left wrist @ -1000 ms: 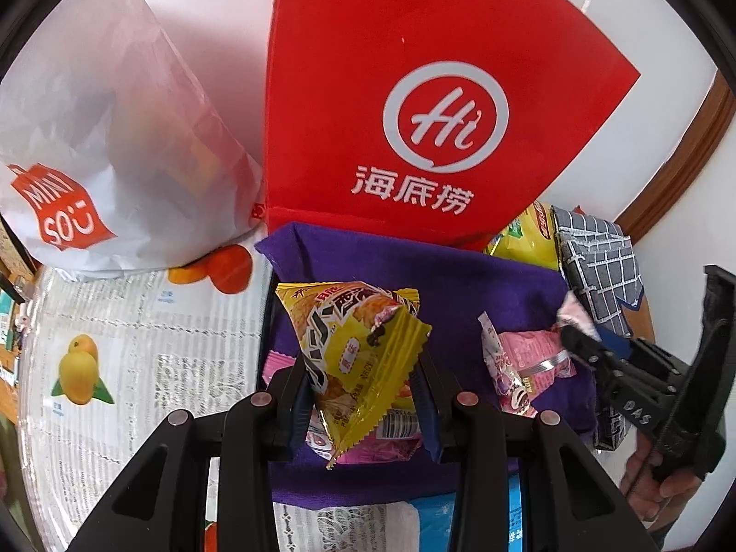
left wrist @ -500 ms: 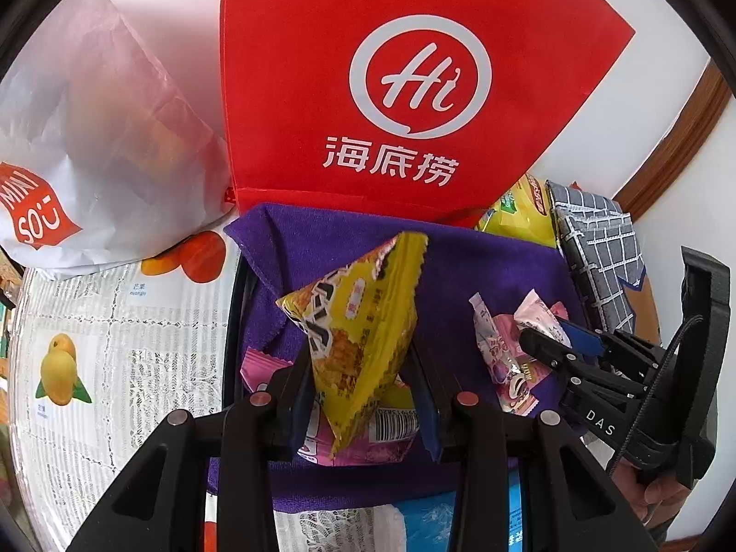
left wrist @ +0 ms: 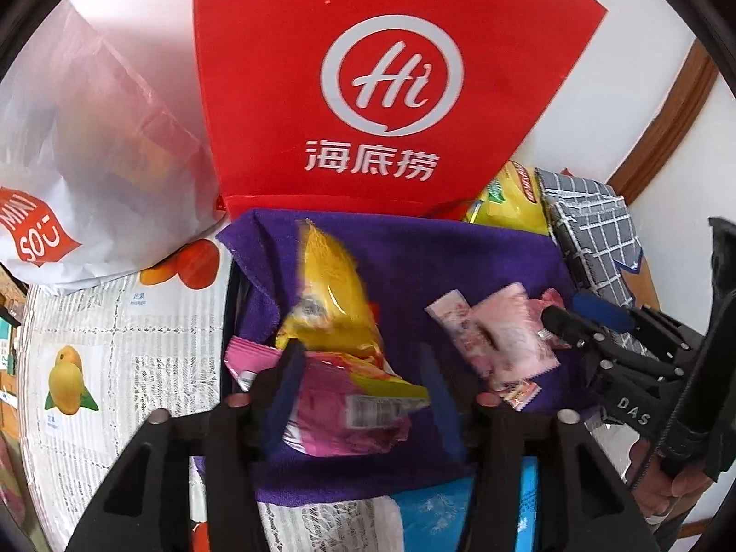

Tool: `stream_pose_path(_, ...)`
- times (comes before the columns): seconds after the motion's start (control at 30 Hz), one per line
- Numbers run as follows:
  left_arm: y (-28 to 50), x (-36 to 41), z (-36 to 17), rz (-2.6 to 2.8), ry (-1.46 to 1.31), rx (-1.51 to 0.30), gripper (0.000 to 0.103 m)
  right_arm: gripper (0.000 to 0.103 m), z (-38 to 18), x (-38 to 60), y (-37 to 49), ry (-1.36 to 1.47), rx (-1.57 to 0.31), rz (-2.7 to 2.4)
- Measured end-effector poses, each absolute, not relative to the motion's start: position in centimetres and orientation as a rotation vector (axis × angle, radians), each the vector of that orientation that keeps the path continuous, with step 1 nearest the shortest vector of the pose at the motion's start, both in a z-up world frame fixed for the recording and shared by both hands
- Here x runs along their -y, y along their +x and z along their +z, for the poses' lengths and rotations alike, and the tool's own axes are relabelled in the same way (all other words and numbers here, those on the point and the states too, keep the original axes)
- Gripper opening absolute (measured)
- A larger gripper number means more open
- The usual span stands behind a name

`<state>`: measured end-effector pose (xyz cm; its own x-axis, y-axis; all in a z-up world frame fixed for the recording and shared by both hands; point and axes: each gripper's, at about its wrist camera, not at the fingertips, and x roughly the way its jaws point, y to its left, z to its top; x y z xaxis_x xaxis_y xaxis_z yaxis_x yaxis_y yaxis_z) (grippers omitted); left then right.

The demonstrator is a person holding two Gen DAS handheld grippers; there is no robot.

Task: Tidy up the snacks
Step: 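Lower the yellow bag with the left tool while the right lowers the wafer packet, then open both, then grasp the white sauce packet with the right tool while the left tool moves to the snacks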

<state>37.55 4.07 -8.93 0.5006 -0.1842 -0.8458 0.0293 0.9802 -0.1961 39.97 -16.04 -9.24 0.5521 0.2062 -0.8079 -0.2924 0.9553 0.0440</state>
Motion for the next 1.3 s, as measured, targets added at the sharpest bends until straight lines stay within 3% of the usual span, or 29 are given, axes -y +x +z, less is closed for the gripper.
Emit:
stream_pose_path(0.27,35.6,-3.6,-5.9,-0.164,-0.140,-0.955,0.062,0.059,-5.2,16.7,36.2,-0.076,-0.815,0.284)
stream_pose_path(0.4,34.7,-3.2,-4.5,-0.171,-0.140,-0.921,0.063,0.060,-4.5,17.8,33.6,-0.079,-0.793,0.258)
stream_pose_path(0.73,31.6,-3.0,-1.0,-0.143,-0.130,-0.831,0.063,0.060,-5.8,23.0,26.3,-0.081,-0.812,0.167)
stream_pose_path(1.17,25.2,-5.6,-3.7,-0.054,-0.103,-0.882,0.063,0.060,-13.8,24.3,24.1,-0.030,-0.903,0.235)
stream_pose_path(1.23,24.5,-6.1,-4.5,-0.039,-0.111,-0.899,0.063,0.056,-14.2,24.3,24.8,-0.016,-0.885,0.265)
stream_pose_path(1.3,23.9,-6.6,-5.4,-0.026,-0.116,-0.911,0.063,0.047,-14.7,24.2,25.8,-0.016,-0.870,0.299)
